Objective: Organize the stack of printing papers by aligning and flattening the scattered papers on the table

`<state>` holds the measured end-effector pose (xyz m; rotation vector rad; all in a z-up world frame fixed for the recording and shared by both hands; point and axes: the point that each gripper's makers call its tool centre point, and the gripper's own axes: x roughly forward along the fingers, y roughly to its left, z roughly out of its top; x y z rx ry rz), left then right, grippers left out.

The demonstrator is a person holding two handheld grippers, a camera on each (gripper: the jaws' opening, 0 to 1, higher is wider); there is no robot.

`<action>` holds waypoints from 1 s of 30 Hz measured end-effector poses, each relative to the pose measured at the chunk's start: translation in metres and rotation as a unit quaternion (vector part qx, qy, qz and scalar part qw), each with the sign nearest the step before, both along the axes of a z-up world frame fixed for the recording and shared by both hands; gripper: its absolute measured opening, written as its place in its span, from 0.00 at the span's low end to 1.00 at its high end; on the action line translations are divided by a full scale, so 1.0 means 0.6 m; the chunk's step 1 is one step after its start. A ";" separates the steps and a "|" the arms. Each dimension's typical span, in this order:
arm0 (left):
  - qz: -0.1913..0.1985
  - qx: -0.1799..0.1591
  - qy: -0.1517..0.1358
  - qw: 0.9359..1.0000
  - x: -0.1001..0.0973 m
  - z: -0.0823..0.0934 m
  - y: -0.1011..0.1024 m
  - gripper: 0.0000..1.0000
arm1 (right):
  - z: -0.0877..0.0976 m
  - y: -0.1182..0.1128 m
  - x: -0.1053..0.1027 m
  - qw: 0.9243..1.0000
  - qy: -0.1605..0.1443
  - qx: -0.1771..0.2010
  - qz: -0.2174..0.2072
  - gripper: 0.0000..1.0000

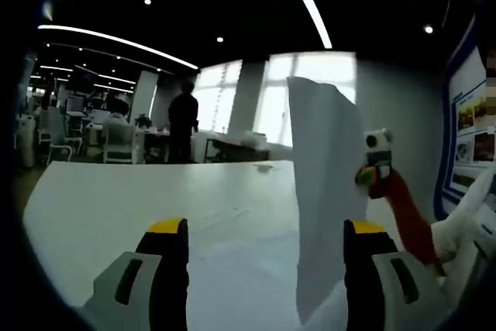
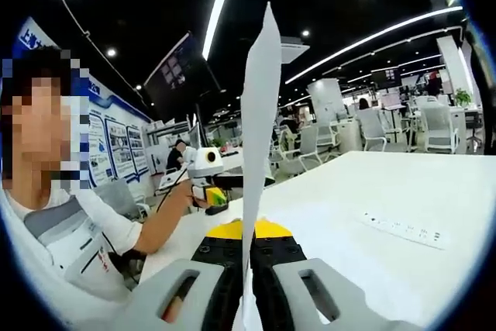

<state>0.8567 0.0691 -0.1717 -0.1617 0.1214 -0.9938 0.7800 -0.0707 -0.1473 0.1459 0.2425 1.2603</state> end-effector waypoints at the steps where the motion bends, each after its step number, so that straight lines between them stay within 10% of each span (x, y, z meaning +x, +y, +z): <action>1: 0.000 0.000 0.000 1.000 0.000 0.000 0.000 0.85 | -0.001 0.001 0.001 1.000 0.002 0.000 0.000 0.00; 23: -0.004 -0.004 0.016 1.000 0.007 -0.016 -0.010 0.85 | -0.021 0.022 0.012 1.000 0.017 -0.010 0.004 0.00; 30: 0.014 0.004 0.015 1.000 0.017 -0.022 -0.005 0.85 | -0.032 0.018 0.044 0.996 -0.008 -0.055 -0.065 0.00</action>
